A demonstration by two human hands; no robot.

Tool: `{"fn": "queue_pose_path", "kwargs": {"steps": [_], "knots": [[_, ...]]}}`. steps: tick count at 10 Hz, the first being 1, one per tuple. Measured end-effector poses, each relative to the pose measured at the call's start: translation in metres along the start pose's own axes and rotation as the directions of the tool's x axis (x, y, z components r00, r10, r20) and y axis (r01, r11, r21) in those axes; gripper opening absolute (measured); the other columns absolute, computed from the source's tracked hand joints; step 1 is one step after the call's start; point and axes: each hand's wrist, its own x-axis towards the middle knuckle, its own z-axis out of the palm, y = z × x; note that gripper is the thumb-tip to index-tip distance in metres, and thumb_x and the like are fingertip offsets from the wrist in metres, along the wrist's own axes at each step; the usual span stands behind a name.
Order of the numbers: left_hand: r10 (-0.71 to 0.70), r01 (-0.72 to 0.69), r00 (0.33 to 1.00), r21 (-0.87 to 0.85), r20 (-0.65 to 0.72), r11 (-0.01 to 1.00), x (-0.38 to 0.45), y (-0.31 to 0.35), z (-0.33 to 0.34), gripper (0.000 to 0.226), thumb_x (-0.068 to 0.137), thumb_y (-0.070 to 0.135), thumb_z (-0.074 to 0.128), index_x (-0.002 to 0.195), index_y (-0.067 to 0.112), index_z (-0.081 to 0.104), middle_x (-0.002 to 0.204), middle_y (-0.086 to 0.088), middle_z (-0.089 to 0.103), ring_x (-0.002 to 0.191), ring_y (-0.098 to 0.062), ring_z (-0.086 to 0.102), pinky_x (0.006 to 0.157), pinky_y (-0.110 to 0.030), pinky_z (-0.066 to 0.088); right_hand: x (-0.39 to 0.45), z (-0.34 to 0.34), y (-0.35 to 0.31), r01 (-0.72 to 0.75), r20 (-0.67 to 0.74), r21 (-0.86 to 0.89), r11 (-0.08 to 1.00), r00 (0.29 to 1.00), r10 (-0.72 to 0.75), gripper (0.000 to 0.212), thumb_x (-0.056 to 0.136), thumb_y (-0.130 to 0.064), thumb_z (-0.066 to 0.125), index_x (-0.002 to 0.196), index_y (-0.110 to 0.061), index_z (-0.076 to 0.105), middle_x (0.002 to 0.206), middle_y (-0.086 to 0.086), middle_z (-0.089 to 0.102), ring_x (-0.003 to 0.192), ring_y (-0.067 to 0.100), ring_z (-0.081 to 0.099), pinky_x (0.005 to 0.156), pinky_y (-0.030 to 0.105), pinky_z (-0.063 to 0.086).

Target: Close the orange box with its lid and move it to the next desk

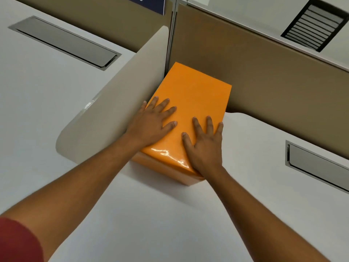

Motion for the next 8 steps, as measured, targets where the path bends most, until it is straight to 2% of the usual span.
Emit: {"fn": "queue_pose_path", "kwargs": {"steps": [4, 6, 7, 8], "knots": [[0.001, -0.001, 1.0, 0.011, -0.002, 1.0, 0.037, -0.022, -0.008, 0.07, 0.103, 0.068, 0.027, 0.165, 0.036, 0.023, 0.177, 0.001, 0.016, 0.164, -0.031, 0.009, 0.13, -0.057, 0.012, 0.046, 0.008, -0.01, -0.001, -0.023, 0.004, 1.0, 1.0, 0.001, 0.076, 0.098, -0.073, 0.032, 0.164, -0.036, 0.023, 0.176, 0.006, 0.009, 0.16, 0.043, -0.005, 0.126, 0.064, 0.011], [-0.007, 0.005, 1.0, 0.057, 0.03, 0.998, 0.033, -0.018, -0.01, 0.071, 0.102, 0.069, 0.025, 0.165, 0.037, 0.021, 0.177, 0.0, 0.015, 0.164, -0.032, 0.009, 0.128, -0.064, 0.01, 0.045, 0.004, -0.01, -0.001, 0.032, -0.001, 1.0, 0.999, 0.001, 0.077, 0.098, -0.073, 0.033, 0.165, -0.037, 0.019, 0.176, 0.005, 0.006, 0.16, 0.042, -0.008, 0.125, 0.064, 0.008], [-0.046, 0.041, 0.998, 0.116, 0.042, 0.992, 0.032, -0.009, -0.021, 0.069, 0.103, 0.067, 0.028, 0.164, 0.035, 0.025, 0.177, 0.0, 0.016, 0.163, -0.034, 0.012, 0.123, -0.073, 0.001, 0.049, -0.007, -0.009, -0.01, 0.113, 0.082, 0.997, 0.994, 0.001, 0.079, 0.097, -0.071, 0.039, 0.165, -0.038, 0.016, 0.176, 0.004, 0.004, 0.16, 0.042, -0.007, 0.125, 0.066, 0.008], [-0.038, 0.045, 0.998, 0.158, -0.046, 0.986, 0.031, 0.015, -0.042, 0.067, 0.105, 0.057, 0.04, 0.163, 0.027, 0.027, 0.177, -0.003, 0.016, 0.162, -0.036, 0.013, 0.123, -0.075, 0.003, 0.049, -0.032, -0.007, -0.017, 0.06, 0.237, 0.971, 0.998, 0.003, 0.079, 0.099, -0.064, 0.048, 0.165, -0.036, 0.016, 0.176, 0.005, 0.009, 0.161, 0.041, 0.001, 0.125, 0.066, 0.011]]}}
